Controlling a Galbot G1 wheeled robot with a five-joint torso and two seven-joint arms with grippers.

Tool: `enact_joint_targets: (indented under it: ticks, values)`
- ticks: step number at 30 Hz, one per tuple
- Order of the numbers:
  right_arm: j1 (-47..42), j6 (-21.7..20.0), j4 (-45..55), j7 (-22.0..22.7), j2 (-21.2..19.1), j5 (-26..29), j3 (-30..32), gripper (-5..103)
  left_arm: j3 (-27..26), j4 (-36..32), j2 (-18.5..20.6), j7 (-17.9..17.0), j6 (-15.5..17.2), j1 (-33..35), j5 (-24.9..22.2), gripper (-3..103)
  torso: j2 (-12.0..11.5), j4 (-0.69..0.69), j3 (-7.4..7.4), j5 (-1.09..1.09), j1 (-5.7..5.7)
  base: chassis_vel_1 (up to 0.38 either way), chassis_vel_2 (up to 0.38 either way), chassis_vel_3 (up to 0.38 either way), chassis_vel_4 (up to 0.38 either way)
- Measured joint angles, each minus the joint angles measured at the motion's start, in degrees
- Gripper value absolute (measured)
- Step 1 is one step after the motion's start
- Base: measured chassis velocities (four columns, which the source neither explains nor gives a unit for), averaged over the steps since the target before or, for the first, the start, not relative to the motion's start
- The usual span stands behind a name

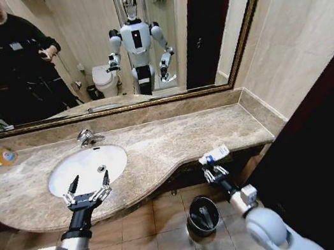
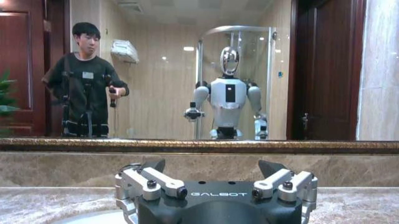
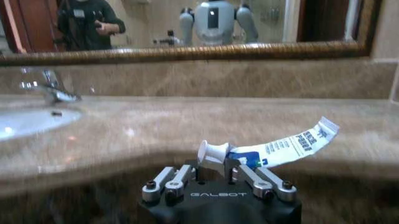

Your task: Pick up the trash from the sink and place it in the trash bin.

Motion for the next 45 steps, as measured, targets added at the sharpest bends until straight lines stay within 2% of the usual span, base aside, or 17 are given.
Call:
enact_joint_targets:
  ticks: [2, 7, 13, 19, 25, 26, 34, 45]
  values:
    - [-0.64, 0.92, -0.90, -0.58, 0.76, -0.67, 0.26, 25, 0.00, -0.01, 0.00, 0.00, 0.00, 0.00, 0.00, 100, 0.00, 0.00, 0.00, 0.00, 0.00, 0.000, 0.000, 0.000, 0.000]
    - [0.15, 4.90, -8.29, -2.64, 5.68, -5.09, -0.65, 25, 0.00, 0.00, 0.00, 0.00, 0.00, 0.00, 0.00, 100, 0.00, 0.00, 0.00, 0.00, 0.00, 0.000, 0.000, 0.000, 0.000]
    - [4.41, 3.22, -14.43, -3.01, 8.41, -6.59, -3.42, 25, 0.00, 0.00, 0.00, 0.00, 0.00, 0.00, 0.00, 100, 0.00, 0.01, 0.01, 0.00, 0.00, 0.000, 0.000, 0.000, 0.000]
    - [11.74, 1.73, -25.99, -3.87, 11.81, -8.60, -4.54, 25, 0.00, 0.00, 0.00, 0.00, 0.00, 0.00, 0.00, 100, 0.00, 0.01, 0.01, -0.01, 0.00, 0.000, 0.000, 0.000, 0.000]
    - [14.91, 2.39, -34.62, -5.51, 13.53, -9.14, -4.27, 25, 0.00, 0.00, 0.00, 0.00, 0.00, 0.00, 0.00, 100, 0.00, 0.00, 0.01, 0.00, 0.01, 0.000, 0.000, 0.000, 0.000]
    - [16.36, 3.39, -38.77, -6.04, 14.26, -9.48, -4.16, 25, 0.00, 0.00, 0.00, 0.00, 0.00, 0.00, 0.00, 100, 0.00, 0.01, 0.01, 0.00, 0.00, 0.000, 0.000, 0.000, 0.000]
    - [21.60, 6.46, -50.83, -6.68, 16.19, -10.17, -4.19, 25, 0.00, -0.01, 0.00, 0.00, 0.00, 0.00, 0.00, 100, 0.00, 0.01, 0.01, 0.00, 0.01, 0.000, 0.000, 0.000, 0.000]
    - [27.38, 9.54, -63.95, -6.68, 16.52, -10.09, -4.06, 25, 0.00, 0.00, 0.00, 0.00, 0.00, 0.00, 0.00, 100, 0.00, 0.00, 0.01, 0.00, 0.01, 0.000, 0.000, 0.000, 0.000]
